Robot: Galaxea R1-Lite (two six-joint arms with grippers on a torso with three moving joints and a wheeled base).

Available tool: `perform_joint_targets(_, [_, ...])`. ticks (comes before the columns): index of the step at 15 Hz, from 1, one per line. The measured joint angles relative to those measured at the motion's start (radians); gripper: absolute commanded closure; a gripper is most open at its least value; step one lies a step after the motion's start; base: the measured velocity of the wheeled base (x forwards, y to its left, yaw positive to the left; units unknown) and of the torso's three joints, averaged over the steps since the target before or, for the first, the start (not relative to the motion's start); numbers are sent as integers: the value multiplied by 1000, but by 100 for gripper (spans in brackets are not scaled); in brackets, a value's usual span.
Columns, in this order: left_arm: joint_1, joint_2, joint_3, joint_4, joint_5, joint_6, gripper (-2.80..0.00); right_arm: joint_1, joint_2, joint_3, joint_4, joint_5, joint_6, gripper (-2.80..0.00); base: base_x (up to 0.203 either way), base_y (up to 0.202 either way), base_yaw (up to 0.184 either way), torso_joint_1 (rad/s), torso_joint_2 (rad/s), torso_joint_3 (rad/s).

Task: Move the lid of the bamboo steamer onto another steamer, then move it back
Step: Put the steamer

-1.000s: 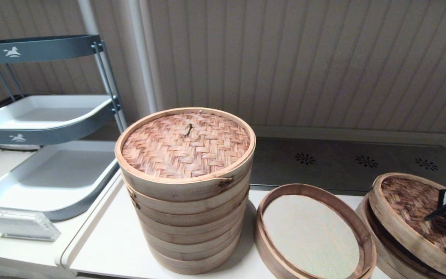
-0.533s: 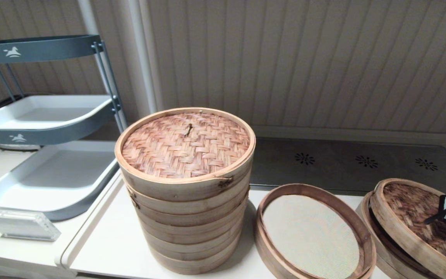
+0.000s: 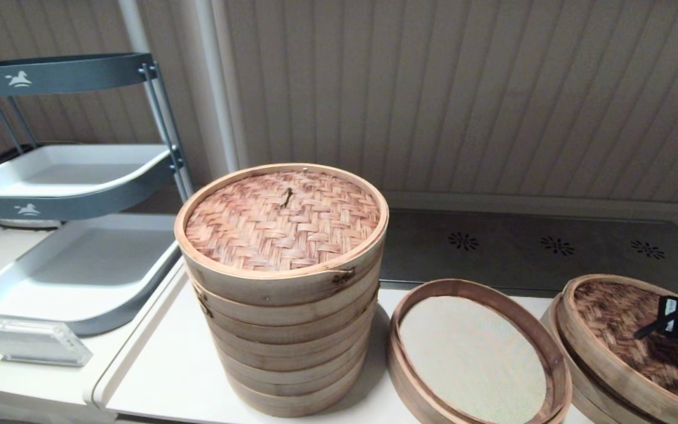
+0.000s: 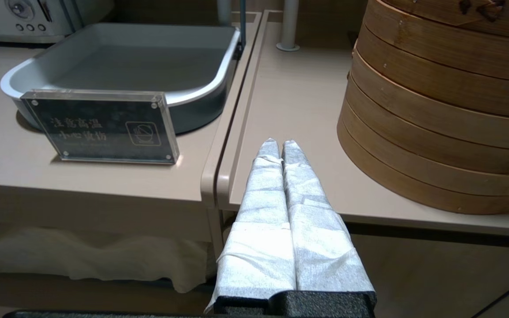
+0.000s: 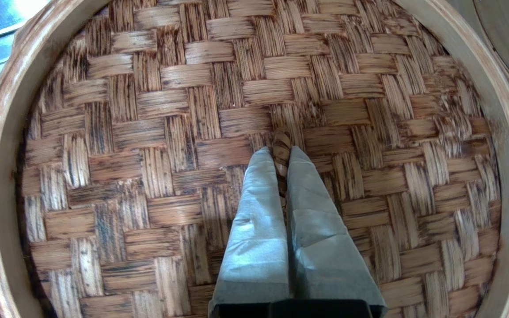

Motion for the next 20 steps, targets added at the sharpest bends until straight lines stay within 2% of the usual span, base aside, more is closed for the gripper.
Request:
perform_joint_targets(13, [0, 0, 0, 0, 0, 0, 0, 2, 36, -3, -9, -1, 2, 0, 0, 0, 0, 0, 0, 0])
perform_joint_targets(17, [0, 0, 0, 0, 0, 0, 0, 3, 66, -5, -88, -1, 0, 0, 0, 0, 0, 0, 0, 0])
perform_joint_targets(20, [0, 0, 0, 1, 0, 0, 0, 0, 77, -4, -97, -1, 0, 0, 0, 0, 0, 0, 0, 0])
